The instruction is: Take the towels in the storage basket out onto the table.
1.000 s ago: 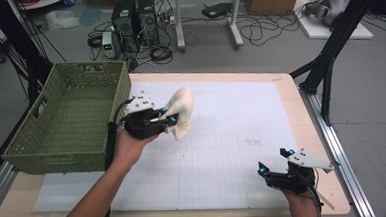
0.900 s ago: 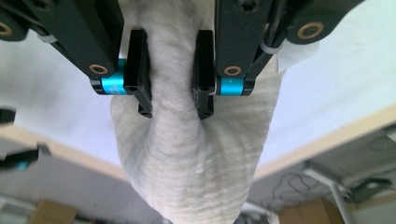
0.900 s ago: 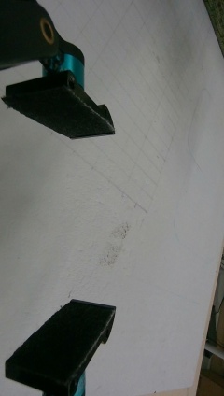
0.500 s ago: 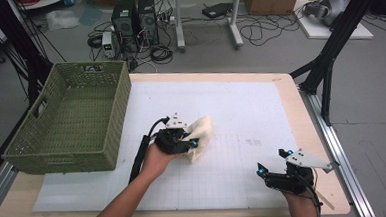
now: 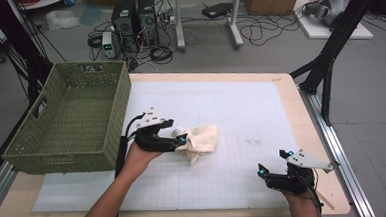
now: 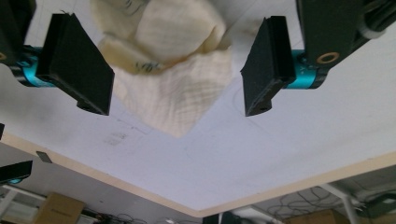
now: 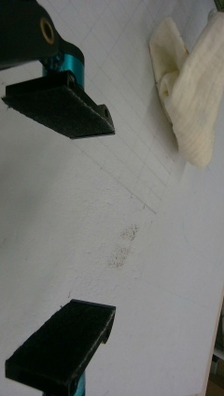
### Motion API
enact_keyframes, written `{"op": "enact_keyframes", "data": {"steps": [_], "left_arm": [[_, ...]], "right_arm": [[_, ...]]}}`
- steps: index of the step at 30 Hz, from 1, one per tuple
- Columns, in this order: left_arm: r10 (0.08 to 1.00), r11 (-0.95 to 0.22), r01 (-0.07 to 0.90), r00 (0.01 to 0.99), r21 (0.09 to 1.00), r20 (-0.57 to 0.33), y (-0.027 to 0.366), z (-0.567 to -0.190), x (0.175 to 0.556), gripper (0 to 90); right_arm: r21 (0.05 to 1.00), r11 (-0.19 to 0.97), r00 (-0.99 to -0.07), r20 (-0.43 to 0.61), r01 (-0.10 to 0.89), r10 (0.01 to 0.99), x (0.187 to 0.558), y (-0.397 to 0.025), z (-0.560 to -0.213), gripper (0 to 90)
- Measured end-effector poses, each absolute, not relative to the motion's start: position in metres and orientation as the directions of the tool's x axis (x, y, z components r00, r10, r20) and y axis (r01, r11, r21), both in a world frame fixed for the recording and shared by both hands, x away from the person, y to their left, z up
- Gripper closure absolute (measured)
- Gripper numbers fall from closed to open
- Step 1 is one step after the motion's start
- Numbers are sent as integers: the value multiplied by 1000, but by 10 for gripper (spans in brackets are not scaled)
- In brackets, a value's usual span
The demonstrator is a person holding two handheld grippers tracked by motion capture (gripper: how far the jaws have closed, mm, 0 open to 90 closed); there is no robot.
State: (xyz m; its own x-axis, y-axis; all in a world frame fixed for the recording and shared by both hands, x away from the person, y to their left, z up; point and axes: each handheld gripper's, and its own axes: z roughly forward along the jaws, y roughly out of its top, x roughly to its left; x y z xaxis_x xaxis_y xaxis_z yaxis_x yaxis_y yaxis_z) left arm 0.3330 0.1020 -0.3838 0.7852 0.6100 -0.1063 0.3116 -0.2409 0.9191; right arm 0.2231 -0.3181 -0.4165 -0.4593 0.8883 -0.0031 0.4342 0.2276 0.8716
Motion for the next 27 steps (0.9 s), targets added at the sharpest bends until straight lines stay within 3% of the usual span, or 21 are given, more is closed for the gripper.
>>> {"op": "enact_keyframes", "data": {"steps": [2,13,27], "left_arm": [[628,-237,311,772,921,-99,114,-388,325,192],[696,-213,314,713,925,-82,148,-418,301,198],[713,-178,283,697,942,-74,153,-417,295,219]], "right_arm": [[871,228,-458,-3,436,889,224,-316,-416,111],[861,275,-485,-38,428,874,230,-303,-418,110],[884,170,-431,40,436,902,229,-310,-416,110]]}}
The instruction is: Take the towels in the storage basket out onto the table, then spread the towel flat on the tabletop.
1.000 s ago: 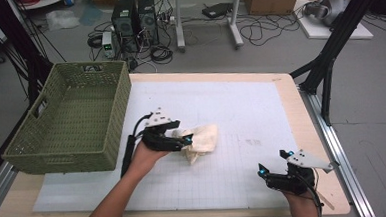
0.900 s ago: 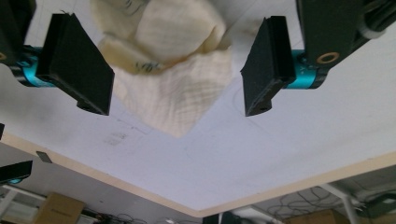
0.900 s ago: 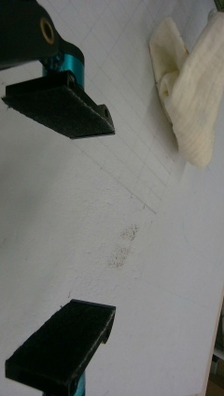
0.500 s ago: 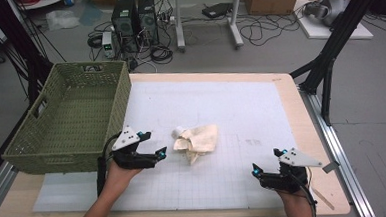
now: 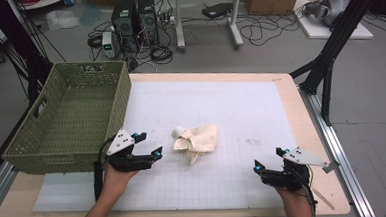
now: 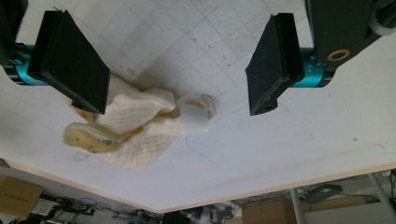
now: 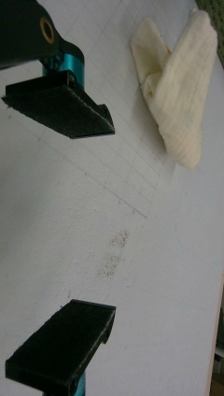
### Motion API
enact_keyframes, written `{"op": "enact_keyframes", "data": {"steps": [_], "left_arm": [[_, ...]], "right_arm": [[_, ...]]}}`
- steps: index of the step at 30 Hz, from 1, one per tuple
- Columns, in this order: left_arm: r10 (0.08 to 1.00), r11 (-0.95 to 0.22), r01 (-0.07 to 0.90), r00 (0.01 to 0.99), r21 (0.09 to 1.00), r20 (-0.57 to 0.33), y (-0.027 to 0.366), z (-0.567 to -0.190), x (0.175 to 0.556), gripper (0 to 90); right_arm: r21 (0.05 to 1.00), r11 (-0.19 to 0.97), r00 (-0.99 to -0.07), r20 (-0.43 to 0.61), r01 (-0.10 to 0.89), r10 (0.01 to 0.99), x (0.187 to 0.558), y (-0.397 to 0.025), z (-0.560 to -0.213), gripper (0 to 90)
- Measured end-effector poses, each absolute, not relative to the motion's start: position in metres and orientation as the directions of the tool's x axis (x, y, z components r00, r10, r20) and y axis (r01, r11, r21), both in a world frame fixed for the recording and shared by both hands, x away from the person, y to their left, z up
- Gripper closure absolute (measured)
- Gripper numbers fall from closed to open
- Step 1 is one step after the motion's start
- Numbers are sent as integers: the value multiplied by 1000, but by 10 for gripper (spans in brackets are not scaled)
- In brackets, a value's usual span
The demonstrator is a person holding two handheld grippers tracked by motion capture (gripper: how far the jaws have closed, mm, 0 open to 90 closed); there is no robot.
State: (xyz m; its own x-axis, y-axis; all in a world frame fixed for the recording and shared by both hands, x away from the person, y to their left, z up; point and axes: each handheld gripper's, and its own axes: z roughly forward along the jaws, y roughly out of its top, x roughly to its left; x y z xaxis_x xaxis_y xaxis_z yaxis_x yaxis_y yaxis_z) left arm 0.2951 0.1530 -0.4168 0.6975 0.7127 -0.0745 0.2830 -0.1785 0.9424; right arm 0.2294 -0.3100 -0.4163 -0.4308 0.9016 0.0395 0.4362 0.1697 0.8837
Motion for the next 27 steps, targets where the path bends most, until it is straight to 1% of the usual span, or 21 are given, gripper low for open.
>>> {"op": "enact_keyframes", "data": {"steps": [7,18,21,23,27], "left_arm": [[706,-196,275,706,941,-59,151,-417,295,219],[712,-213,301,700,930,-63,152,-422,296,220],[716,-219,301,696,928,-57,152,-422,295,223],[716,-218,306,695,927,-60,152,-423,295,223],[720,-230,317,692,920,-58,153,-427,298,227]], "right_arm": [[887,174,-427,29,428,904,228,-311,-415,110],[886,177,-440,34,429,897,233,-306,-415,110],[886,187,-457,32,425,889,237,-300,-413,110],[874,231,-495,12,427,869,244,-291,-413,110],[867,234,-514,30,441,857,255,-283,-411,110]]}}
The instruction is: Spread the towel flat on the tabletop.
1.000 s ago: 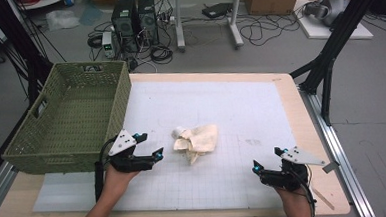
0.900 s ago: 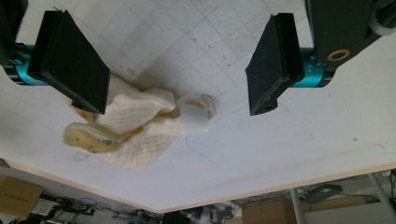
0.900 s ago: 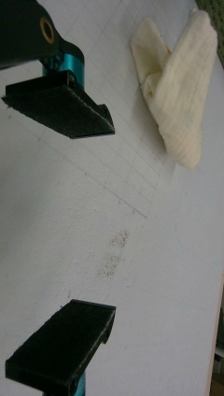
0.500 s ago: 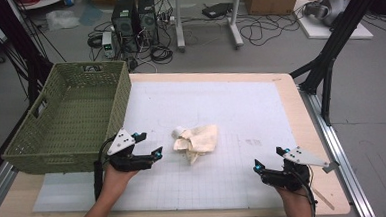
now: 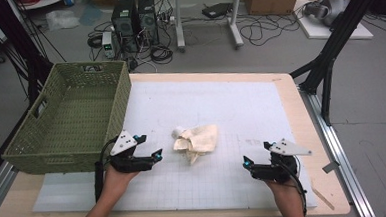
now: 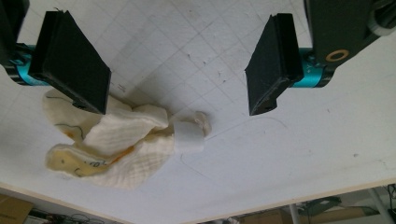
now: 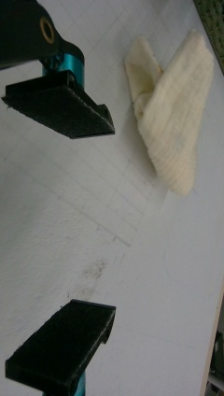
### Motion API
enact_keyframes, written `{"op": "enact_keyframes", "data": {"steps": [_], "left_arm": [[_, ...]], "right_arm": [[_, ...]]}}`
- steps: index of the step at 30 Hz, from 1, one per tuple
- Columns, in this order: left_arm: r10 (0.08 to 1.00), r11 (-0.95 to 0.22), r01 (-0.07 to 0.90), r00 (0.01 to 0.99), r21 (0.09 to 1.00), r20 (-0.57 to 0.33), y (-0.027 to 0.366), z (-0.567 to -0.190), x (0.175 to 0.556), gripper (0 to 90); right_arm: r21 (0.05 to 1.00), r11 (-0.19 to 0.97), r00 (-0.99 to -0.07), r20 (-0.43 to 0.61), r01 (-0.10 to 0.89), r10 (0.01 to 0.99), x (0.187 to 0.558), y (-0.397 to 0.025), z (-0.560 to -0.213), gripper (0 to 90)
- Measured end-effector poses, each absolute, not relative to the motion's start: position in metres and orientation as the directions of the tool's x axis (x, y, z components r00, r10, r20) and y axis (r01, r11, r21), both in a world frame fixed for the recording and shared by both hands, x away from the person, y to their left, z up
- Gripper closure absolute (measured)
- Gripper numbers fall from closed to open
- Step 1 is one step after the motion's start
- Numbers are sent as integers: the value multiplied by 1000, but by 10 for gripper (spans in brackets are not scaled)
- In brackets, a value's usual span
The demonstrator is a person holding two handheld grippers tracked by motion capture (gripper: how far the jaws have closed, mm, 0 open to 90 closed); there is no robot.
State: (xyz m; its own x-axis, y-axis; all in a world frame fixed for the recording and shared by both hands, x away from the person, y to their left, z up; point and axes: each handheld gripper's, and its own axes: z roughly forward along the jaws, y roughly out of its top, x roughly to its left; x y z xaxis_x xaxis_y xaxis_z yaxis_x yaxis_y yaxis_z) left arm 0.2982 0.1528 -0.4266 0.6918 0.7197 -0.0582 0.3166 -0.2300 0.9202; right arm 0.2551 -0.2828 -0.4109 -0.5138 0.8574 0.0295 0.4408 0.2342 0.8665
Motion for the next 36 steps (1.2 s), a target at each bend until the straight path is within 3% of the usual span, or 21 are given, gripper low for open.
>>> {"op": "enact_keyframes", "data": {"steps": [7,9,10,15,17,19,20,21,22,23,36], "left_arm": [[720,-231,333,690,914,-70,154,-431,301,243],[720,-232,333,690,914,-69,154,-431,301,250],[720,-233,332,690,914,-67,154,-431,301,254],[723,-235,345,687,909,-74,156,-431,302,266],[723,-240,352,687,905,-76,155,-433,303,276],[722,-243,358,688,901,-79,155,-434,303,282],[720,-244,359,689,901,-79,154,-434,303,288],[710,-260,355,700,898,-71,154,-434,303,328],[710,-260,355,700,898,-71,154,-434,303,352],[706,-267,357,704,895,-71,153,-435,303,352],[704,-267,362,706,893,-75,150,-437,304,380]], "right_arm": [[871,273,-588,24,410,808,286,-240,-406,115],[879,306,-620,-15,366,784,291,-222,-405,311],[882,329,-649,-34,339,760,296,-209,-404,348],[861,369,-709,-15,349,705,310,-180,-406,311],[843,420,-741,-39,336,671,314,-164,-410,349],[815,478,-758,-74,329,648,318,-153,-415,442],[790,520,-757,-113,325,644,320,-149,-418,560],[747,576,-737,-176,332,653,321,-147,-421,734],[747,576,-737,-176,332,653,321,-147,-421,734],[748,570,-728,-176,339,663,321,-150,-420,791],[812,415,-649,-59,411,758,291,-221,-416,805]]}}
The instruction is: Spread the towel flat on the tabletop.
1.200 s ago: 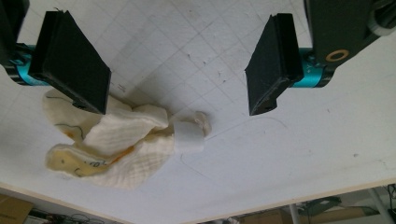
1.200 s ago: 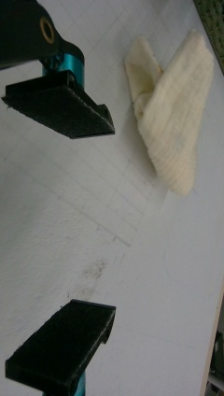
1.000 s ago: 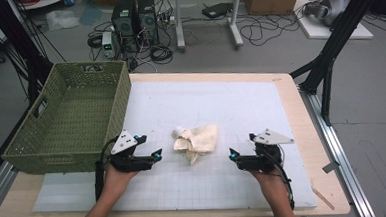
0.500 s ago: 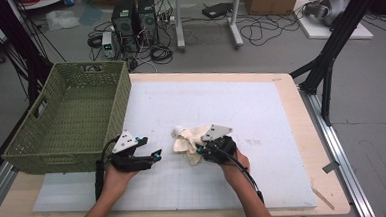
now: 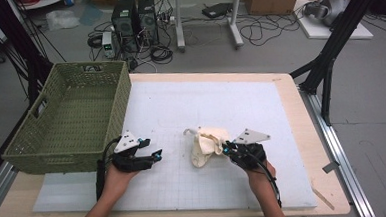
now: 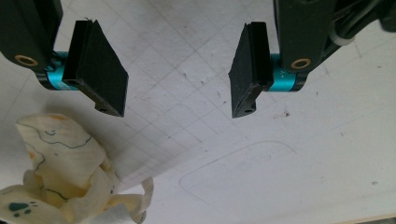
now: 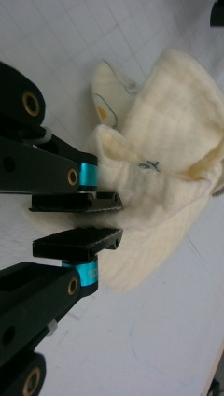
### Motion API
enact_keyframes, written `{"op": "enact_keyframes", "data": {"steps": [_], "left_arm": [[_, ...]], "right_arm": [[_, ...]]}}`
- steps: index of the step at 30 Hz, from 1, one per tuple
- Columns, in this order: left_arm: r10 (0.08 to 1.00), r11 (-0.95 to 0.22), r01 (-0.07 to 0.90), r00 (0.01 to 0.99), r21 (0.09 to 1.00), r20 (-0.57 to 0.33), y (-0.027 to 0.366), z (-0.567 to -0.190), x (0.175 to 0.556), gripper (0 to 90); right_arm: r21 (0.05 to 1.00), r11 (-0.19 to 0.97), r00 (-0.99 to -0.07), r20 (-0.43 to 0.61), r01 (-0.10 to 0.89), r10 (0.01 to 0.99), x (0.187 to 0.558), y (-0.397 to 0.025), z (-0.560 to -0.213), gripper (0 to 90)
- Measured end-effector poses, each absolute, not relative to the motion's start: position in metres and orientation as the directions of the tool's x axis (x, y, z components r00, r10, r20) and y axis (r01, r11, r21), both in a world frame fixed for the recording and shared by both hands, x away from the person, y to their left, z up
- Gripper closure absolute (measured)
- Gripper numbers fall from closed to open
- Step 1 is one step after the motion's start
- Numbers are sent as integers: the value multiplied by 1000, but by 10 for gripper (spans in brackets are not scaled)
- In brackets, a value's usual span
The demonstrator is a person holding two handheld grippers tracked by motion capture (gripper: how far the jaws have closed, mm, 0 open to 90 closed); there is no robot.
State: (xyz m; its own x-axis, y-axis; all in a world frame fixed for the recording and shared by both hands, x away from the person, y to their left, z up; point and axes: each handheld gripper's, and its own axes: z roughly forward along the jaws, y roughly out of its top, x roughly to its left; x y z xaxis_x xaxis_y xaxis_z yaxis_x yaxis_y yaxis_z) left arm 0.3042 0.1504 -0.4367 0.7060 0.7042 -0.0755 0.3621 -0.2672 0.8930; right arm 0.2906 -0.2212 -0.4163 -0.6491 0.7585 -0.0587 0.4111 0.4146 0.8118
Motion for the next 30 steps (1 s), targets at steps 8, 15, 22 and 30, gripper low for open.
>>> {"op": "enact_keyframes", "data": {"steps": [8,15,22,30], "left_arm": [[670,-295,343,740,892,-63,141,-439,302,440],[645,-308,322,763,895,-53,137,-440,304,448],[648,-310,318,760,896,-46,137,-437,303,441],[646,-307,320,762,896,-50,137,-438,304,432]], "right_arm": [[849,325,-576,-30,416,817,271,-259,-422,815],[862,283,-587,20,420,809,274,-265,-420,805],[903,236,-635,51,359,770,274,-246,-405,557],[837,396,-731,7,378,683,296,-211,-407,822]]}}
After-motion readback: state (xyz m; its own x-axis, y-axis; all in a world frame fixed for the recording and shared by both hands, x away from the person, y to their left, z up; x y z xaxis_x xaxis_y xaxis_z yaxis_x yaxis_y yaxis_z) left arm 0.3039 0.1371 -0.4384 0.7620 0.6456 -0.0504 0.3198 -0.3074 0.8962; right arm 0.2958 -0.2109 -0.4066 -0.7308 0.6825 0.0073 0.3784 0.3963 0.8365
